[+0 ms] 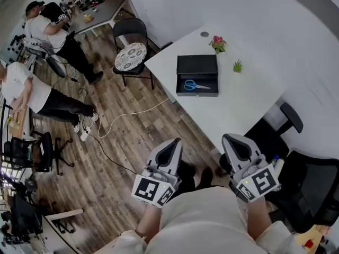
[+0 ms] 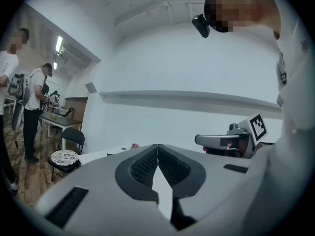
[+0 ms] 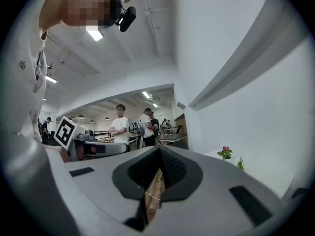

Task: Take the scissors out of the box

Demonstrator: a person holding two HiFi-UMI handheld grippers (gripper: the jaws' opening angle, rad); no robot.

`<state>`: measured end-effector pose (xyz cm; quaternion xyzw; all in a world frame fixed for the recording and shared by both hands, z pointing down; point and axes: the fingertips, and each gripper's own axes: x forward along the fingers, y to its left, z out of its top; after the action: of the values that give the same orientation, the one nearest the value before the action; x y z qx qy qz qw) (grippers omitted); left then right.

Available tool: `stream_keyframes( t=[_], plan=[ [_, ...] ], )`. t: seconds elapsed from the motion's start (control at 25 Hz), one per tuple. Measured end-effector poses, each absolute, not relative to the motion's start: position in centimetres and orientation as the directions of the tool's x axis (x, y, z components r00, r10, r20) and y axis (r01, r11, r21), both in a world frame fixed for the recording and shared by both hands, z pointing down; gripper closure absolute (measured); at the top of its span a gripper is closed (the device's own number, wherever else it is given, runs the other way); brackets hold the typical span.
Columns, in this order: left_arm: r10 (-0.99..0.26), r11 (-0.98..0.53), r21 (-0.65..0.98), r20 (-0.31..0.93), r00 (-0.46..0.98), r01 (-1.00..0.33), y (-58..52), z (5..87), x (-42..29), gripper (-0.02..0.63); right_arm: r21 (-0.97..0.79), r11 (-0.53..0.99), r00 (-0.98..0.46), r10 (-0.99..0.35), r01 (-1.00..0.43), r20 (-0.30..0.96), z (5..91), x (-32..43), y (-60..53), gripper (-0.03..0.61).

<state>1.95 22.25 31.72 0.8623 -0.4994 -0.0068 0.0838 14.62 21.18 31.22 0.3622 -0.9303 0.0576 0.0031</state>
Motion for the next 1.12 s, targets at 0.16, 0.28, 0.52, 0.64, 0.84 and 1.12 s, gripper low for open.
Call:
stream_keyframes(
  t=[0.16,0.28,0.52,0.64,0.84,1.12],
  plan=[
    [-0.863,-0.484,0.153,0.077,0.499,-0.862,22.5,31.6,2.0,0.594,-0.095,0.728,-0.734,-0.677,-0.679,0.062,31.2,14.5,21.3,0.575],
    [-0.864,-0.482,0.151,0.082,0.496,-0.863,22.8,31.7,2.2,0.594,-0.098,0.743,-0.749,-0.66,-0.662,0.062,31.2,14.1,21.8,0.574],
    [-0.86,-0.485,0.15,0.098,0.501,-0.862,23.3,32.4,2.2,0.594,-0.126,0.744,-0.755,-0.652,-0.656,0.076,32.1,13.8,21.9,0.572],
    [-0.854,-0.493,0.151,0.107,0.51,-0.857,22.9,32.7,1.8,0.592,-0.141,0.733,-0.746,-0.661,-0.666,0.085,32.3,13.6,21.3,0.558],
    [-0.842,-0.514,0.138,0.108,0.529,-0.847,20.9,32.7,0.9,0.591,-0.15,0.714,-0.728,-0.679,-0.684,0.092,32.3,12.8,19.4,0.526],
    [-0.818,-0.547,0.146,0.116,0.564,-0.824,16.7,33.0,-1.8,0.578,-0.142,0.694,-0.708,-0.7,-0.706,0.096,31.5,10.6,16.1,0.495]
  ],
)
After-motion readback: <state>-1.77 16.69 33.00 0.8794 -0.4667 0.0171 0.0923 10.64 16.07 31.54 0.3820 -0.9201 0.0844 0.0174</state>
